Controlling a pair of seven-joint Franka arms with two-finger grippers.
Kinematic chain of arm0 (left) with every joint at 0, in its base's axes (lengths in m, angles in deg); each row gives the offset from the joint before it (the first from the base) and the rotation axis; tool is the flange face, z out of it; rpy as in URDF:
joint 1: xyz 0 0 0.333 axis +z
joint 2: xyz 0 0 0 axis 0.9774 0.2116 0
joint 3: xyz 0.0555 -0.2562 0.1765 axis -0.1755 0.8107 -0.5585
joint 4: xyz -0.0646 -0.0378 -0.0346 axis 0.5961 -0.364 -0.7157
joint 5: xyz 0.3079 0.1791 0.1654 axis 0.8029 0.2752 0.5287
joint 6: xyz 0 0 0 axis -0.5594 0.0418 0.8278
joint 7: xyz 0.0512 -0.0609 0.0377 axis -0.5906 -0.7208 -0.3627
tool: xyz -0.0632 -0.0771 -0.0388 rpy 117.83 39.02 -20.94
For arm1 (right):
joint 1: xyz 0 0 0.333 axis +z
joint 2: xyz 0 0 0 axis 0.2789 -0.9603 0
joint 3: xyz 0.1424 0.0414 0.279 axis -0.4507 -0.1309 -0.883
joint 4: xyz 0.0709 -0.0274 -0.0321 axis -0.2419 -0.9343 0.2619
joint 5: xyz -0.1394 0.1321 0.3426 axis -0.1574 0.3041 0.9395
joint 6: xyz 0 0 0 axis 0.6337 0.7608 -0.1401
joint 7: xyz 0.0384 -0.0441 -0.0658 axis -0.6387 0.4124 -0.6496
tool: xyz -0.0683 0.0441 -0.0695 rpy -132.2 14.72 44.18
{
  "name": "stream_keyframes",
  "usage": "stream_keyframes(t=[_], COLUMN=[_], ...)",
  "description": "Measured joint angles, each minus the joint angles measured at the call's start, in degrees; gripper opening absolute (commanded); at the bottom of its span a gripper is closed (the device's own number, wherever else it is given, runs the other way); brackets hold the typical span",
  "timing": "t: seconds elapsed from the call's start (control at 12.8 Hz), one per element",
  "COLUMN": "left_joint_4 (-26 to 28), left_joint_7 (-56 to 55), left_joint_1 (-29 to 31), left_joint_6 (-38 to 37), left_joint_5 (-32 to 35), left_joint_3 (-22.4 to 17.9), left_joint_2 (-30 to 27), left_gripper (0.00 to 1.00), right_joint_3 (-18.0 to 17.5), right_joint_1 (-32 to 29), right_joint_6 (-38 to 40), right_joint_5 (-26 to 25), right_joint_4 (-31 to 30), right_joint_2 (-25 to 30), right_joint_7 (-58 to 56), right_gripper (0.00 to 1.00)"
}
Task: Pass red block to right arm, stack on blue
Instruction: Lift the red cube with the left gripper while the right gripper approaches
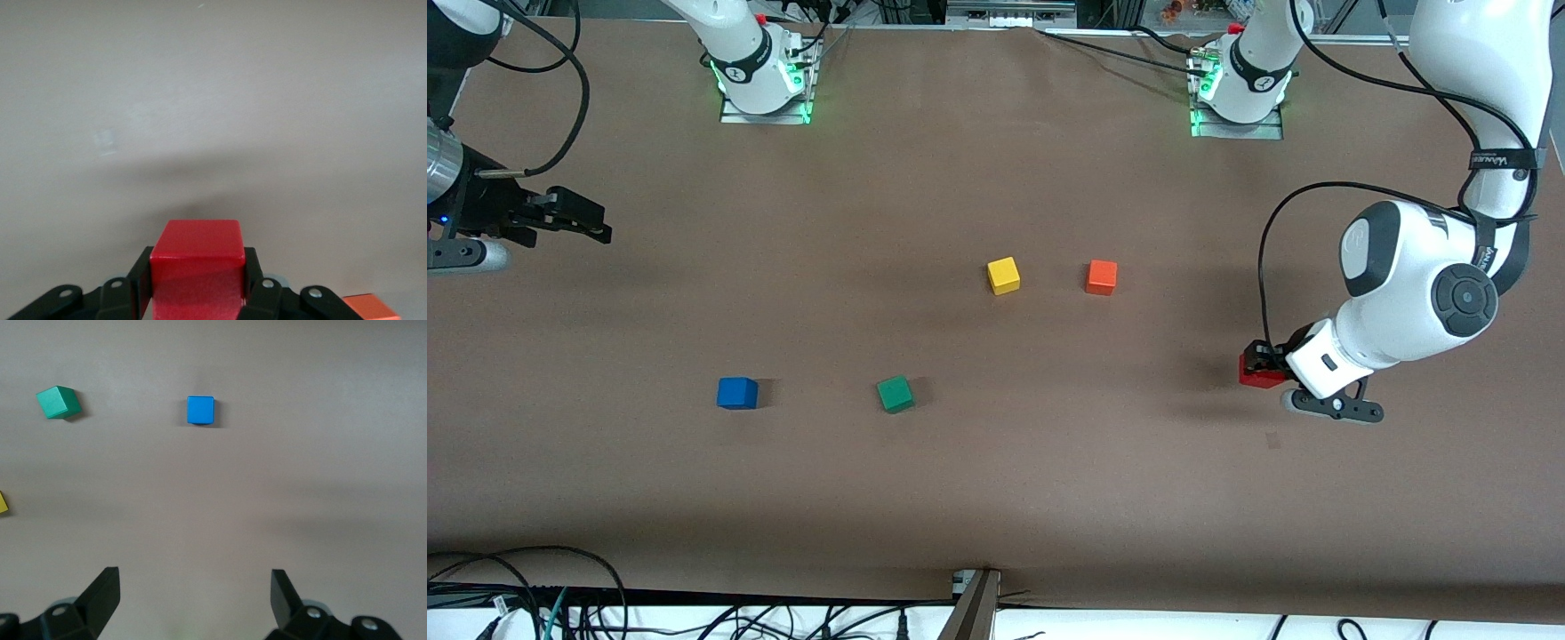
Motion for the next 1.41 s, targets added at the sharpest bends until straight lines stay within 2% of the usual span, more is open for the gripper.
stream_keyframes(t=[0.23, 0.47, 0.86, 1.09, 1.41], left_joint_4=[-1.42, -2.02, -3.68, -4.99, -6.33], left_joint_7=[0.00, 0.01, 1.12, 8.48, 16.76], left_joint_1=[-0.18, -0.27, -0.47, -0.60, -0.59], left_joint_6=[-0.01, -0.01, 0.13, 2.48, 9.80], left_joint_5=[-0.61, -1.85, -2.09, -3.23, -7.23], left_joint_3=[2.49, 4.29, 10.03, 14.39, 19.23], left_joint_2=[-0.02, -0.02, 0.09, 0.45, 1.48], left_gripper=[0.00, 0.00, 0.00, 0.00, 0.00], right_joint_3=[-0.11, 0.00, -0.49, -0.52, -0.53], right_joint_1=[0.11, -0.01, 0.29, 0.33, 0.35], right_joint_6=[-0.10, -0.68, 0.26, 1.13, 1.57], right_joint_5=[1.20, 6.53, 6.89, 7.96, 17.26], right_joint_4=[0.00, 0.00, -0.11, -0.05, 0.26], right_joint_2=[-0.02, -0.25, -2.79, -3.21, -2.95], right_joint_7=[0.00, -0.04, -0.34, -0.39, -0.38], right_gripper=[1.00, 1.00, 1.00, 1.00, 1.00])
